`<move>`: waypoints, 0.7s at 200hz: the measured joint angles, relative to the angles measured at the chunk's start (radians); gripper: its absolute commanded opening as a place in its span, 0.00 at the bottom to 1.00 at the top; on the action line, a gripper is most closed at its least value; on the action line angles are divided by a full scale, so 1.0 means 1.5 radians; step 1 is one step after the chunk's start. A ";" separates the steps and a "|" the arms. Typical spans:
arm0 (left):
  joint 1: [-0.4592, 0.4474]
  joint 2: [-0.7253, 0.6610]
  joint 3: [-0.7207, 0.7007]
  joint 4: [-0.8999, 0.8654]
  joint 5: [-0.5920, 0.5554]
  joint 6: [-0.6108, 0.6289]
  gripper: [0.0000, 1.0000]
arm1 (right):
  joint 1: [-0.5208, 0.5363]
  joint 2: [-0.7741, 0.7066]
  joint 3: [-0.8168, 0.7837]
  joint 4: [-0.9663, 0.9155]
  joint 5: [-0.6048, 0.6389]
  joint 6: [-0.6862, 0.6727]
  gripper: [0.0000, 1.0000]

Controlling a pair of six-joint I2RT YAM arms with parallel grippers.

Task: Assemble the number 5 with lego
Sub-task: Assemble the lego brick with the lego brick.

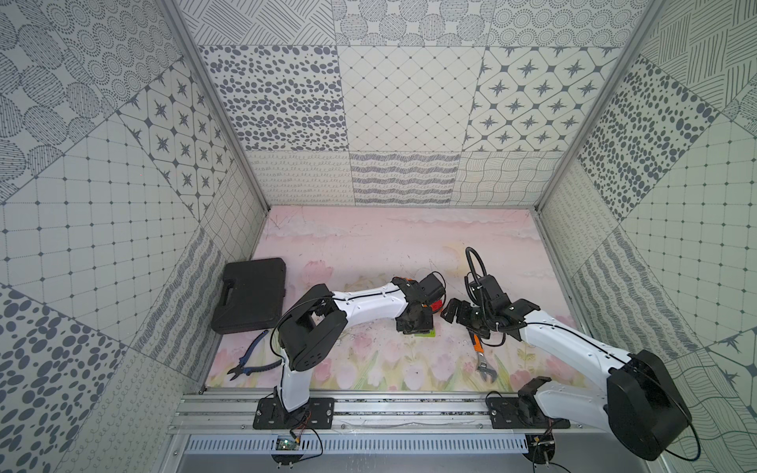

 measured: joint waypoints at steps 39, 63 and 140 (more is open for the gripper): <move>-0.003 0.018 0.013 -0.018 -0.008 0.004 0.27 | -0.003 0.002 -0.001 0.000 0.000 0.000 0.99; -0.003 0.032 0.021 -0.030 -0.008 0.004 0.27 | -0.004 0.002 -0.001 0.000 0.000 0.000 0.99; -0.004 0.050 0.031 -0.041 -0.003 0.003 0.26 | -0.007 0.001 -0.001 -0.001 0.005 0.001 0.99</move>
